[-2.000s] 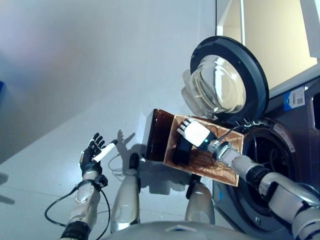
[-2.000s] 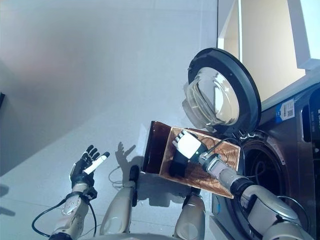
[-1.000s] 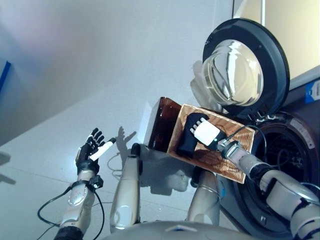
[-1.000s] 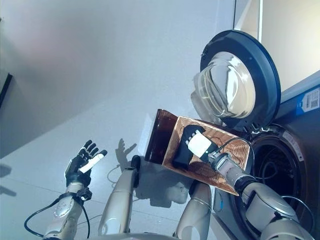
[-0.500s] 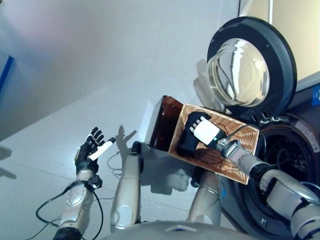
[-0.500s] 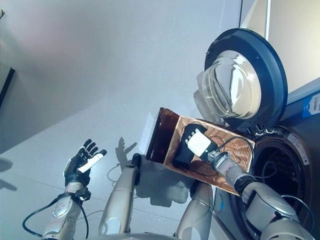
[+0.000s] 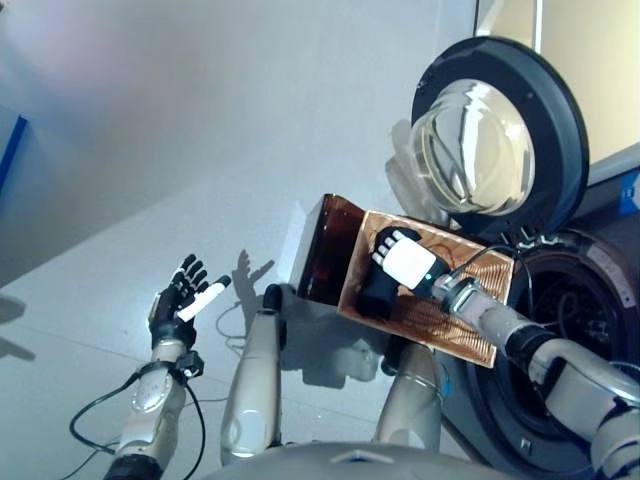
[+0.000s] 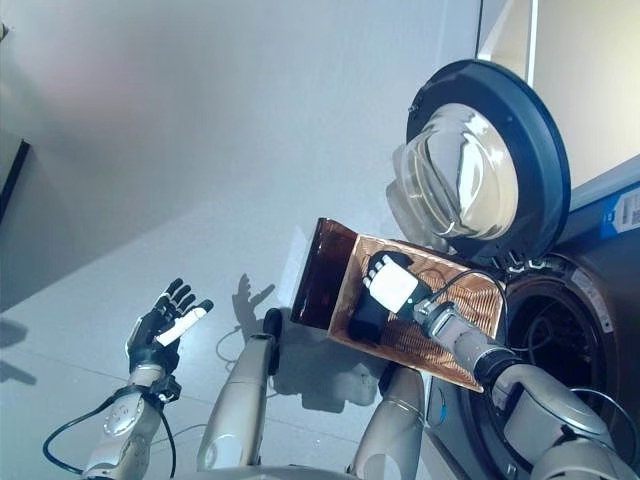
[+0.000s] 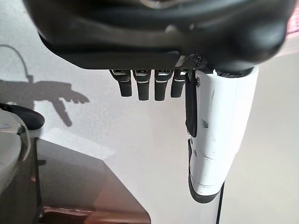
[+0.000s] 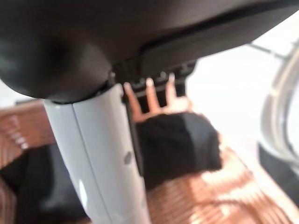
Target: Pick up the clothes and place them into the washing machine
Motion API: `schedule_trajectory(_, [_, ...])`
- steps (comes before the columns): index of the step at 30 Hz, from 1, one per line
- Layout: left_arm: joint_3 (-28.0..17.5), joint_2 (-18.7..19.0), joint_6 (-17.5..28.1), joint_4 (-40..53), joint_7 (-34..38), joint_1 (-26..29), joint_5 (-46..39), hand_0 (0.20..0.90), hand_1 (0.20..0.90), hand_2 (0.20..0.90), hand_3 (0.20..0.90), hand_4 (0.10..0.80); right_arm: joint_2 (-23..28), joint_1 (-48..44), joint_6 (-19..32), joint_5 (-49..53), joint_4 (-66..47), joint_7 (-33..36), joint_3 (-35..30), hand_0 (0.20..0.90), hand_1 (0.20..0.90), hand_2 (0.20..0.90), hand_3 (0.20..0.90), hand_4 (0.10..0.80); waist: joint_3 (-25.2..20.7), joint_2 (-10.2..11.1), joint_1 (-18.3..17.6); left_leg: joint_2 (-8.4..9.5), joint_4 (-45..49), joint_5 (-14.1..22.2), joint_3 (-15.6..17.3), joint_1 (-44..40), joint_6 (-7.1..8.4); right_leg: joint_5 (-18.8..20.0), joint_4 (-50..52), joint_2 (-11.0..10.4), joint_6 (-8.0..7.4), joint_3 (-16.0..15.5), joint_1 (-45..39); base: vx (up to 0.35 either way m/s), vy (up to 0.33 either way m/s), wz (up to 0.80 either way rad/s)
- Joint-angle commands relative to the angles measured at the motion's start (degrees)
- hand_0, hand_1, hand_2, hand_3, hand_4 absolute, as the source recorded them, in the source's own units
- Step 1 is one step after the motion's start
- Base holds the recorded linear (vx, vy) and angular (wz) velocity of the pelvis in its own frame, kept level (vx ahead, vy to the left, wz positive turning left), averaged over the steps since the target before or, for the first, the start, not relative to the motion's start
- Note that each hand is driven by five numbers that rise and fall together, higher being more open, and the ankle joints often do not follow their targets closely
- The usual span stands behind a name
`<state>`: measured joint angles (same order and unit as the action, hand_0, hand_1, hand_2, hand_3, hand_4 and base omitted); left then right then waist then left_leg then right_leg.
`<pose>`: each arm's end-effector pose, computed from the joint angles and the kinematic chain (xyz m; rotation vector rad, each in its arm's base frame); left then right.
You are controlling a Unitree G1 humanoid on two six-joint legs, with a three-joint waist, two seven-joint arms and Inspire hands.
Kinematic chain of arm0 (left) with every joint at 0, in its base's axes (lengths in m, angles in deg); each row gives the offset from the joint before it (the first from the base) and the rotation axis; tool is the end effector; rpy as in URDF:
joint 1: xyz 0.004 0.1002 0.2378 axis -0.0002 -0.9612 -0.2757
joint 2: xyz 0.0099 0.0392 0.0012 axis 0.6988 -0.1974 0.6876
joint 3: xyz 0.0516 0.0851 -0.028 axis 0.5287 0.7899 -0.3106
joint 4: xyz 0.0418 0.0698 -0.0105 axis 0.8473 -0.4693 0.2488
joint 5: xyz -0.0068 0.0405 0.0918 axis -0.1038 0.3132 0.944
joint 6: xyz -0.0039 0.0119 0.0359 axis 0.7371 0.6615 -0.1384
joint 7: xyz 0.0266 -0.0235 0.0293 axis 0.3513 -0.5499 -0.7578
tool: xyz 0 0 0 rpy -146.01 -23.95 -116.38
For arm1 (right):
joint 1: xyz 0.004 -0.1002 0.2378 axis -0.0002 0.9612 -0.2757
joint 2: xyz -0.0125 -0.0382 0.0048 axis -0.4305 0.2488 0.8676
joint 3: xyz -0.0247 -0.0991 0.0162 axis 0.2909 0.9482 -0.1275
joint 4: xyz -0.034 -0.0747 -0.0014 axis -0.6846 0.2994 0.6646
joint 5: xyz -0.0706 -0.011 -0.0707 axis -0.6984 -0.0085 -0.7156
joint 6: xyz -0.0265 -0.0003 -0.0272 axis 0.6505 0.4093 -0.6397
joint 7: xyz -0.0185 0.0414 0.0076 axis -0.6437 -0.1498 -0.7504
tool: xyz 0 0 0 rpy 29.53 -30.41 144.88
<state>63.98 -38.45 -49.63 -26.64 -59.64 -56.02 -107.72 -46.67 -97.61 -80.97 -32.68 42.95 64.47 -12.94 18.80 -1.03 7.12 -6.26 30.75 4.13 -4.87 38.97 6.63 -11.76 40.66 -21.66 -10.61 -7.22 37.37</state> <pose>0.1408 0.2319 -0.0254 -0.1914 0.2297 0.2584 0.2562 -0.2527 0.0099 -2.3484 -0.3818 0.6212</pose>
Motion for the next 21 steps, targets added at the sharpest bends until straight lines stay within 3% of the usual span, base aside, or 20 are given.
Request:
schedule_trajectory(1, [-1.51,3.61,4.25,2.36,0.34,-0.60,1.30,0.900,0.900,0.900,0.900,0.800,3.20,-1.16,-0.35,1.06,-2.47,3.68,-0.81,0.900,0.900,0.900,0.900,0.800,-3.77,0.66,0.19,-1.44,-0.26,-1.36,-1.55,1.35,1.96,9.32,-5.94,0.09,-0.75,2.84,0.19,0.000,0.000,0.00])
schedule_trajectory(21, [-1.34,3.95,4.96,5.83,1.99,-1.18,1.83,0.900,0.900,0.900,0.900,0.800,-2.14,-1.79,-1.65,2.49,2.16,3.70,-0.85,0.900,0.900,0.900,0.900,0.800,-2.07,0.10,2.50,-0.61,5.01,0.38,-3.02,5.02,1.38,6.09,0.04,-0.78,-0.05,2.28,2.28,0.004,-0.003,0.04])
